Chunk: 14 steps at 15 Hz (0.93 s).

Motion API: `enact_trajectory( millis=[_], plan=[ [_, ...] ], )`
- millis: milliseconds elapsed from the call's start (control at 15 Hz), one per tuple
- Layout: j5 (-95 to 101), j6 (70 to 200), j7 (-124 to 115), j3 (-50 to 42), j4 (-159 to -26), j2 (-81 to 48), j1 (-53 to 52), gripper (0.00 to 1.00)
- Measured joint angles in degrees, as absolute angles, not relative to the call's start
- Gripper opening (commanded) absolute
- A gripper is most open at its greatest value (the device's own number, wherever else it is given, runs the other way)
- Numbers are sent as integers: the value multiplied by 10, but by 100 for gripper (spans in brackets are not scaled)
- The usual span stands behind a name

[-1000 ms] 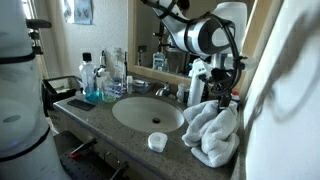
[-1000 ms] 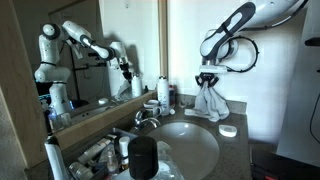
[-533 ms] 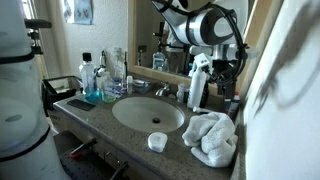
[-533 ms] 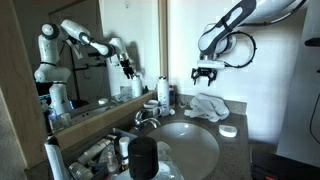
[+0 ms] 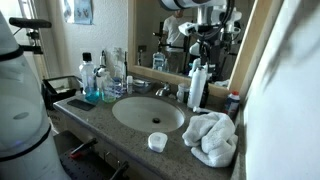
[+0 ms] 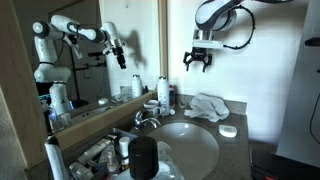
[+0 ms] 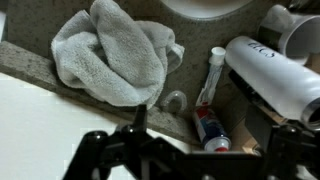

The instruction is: Wipe the mirror with the towel

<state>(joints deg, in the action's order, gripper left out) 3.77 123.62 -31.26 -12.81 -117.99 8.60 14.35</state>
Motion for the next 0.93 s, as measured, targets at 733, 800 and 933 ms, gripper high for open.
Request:
enact_trajectory(
  millis=[733, 800, 933],
  plan=[
    [65, 1040, -302, -12, -1096, 152, 78, 100],
    [65, 1035, -295, -9, -1093, 152, 75, 100],
    [65, 1029, -284, -5, -1089, 151, 70, 100]
  ],
)
